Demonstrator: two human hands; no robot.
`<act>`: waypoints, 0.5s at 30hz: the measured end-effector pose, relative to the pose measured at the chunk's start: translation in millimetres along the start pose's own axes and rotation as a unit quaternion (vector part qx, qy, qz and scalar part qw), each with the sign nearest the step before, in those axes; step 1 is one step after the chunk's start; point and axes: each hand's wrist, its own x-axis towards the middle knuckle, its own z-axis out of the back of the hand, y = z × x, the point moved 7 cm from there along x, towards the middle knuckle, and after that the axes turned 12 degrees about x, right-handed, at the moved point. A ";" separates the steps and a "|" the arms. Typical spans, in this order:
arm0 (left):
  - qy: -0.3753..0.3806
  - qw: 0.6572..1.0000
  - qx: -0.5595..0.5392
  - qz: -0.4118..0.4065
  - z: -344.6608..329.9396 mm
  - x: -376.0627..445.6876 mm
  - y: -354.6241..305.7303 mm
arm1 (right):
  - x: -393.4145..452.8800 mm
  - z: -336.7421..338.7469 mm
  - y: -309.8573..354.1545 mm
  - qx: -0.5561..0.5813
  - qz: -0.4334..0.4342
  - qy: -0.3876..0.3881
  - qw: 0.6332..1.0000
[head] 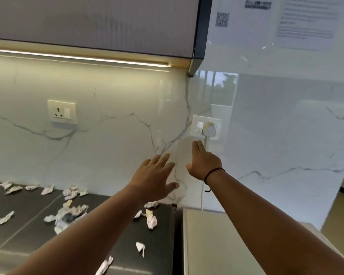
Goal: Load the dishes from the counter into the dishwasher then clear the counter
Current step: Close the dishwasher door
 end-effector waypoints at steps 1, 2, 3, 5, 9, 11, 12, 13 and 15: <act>-0.007 1.000 0.004 0.007 0.8 17.7 7.4 | 21.3 1.2 -3.5 0.006 -0.003 -0.006 1.000; -0.011 1.000 0.006 0.015 0.2 33.3 13.7 | 39.3 1.0 -8.9 0.013 -0.009 -0.010 1.000; -0.012 1.000 0.007 0.023 -2.4 48.5 20.4 | 56.3 -1.3 -15.6 0.019 -0.017 -0.011 1.000; -0.010 0.999 0.012 0.038 -8.3 72.0 31.2 | 79.5 -8.0 -26.8 0.030 -0.033 -0.018 0.999; 0.005 0.999 0.013 0.051 -28.6 99.2 38.9 | 95.9 -37.1 -38.5 0.042 -0.046 -0.042 0.997; 0.014 0.998 0.014 0.054 -38.2 103.2 38.1 | 96.4 -46.2 -41.8 0.039 -0.050 -0.049 0.997; 0.020 0.998 0.012 0.055 -42.6 104.2 36.8 | 96.9 -48.6 -43.6 0.036 -0.053 -0.048 0.997; 0.026 0.998 0.009 0.055 -46.4 104.7 34.9 | 97.3 -49.6 -45.7 0.035 -0.056 -0.046 0.997; 0.035 0.998 0.005 0.055 -52.1 102.8 31.1 | 99.4 -49.0 -46.2 0.030 -0.056 -0.034 0.997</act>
